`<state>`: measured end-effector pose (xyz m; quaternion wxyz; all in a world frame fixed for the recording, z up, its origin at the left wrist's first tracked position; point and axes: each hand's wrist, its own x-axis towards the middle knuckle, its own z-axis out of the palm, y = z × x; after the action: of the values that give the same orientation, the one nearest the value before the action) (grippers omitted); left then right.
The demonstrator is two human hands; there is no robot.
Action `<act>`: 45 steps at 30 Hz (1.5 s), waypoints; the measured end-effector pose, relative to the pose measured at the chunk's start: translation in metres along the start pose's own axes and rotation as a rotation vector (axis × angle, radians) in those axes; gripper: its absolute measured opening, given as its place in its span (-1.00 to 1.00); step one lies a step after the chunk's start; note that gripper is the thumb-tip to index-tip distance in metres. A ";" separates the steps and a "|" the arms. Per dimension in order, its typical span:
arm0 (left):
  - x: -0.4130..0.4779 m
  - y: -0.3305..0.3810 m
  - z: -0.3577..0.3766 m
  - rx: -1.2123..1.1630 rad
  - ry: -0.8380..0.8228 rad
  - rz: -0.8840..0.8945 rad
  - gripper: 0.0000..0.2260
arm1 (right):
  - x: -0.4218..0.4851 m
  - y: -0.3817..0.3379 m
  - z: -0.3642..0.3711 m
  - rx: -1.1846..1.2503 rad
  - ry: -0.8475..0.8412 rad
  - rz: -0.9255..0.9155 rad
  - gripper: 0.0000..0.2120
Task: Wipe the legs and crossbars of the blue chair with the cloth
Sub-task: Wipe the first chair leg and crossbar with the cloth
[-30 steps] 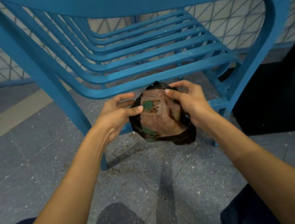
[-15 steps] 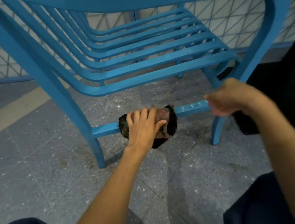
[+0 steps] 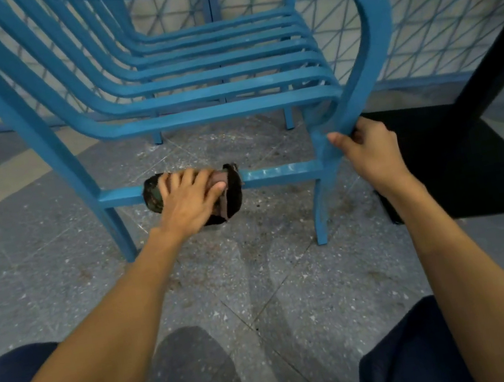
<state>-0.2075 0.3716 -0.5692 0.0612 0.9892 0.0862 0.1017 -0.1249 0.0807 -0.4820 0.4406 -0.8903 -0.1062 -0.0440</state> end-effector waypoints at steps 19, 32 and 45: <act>0.011 -0.007 -0.019 0.060 -0.139 -0.141 -0.32 | 0.005 0.008 0.006 0.059 -0.004 0.001 -0.66; 0.015 0.076 0.023 0.208 0.102 0.413 -0.53 | 0.005 0.005 0.006 -0.008 -0.023 -0.023 -0.66; 0.049 0.144 0.010 0.012 0.044 0.149 -0.63 | 0.009 0.010 0.006 0.024 -0.027 -0.042 -0.65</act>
<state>-0.1356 0.2393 -0.5493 0.0458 0.9907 0.0144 0.1270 -0.1139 0.0814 -0.4918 0.4488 -0.8831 -0.1311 -0.0399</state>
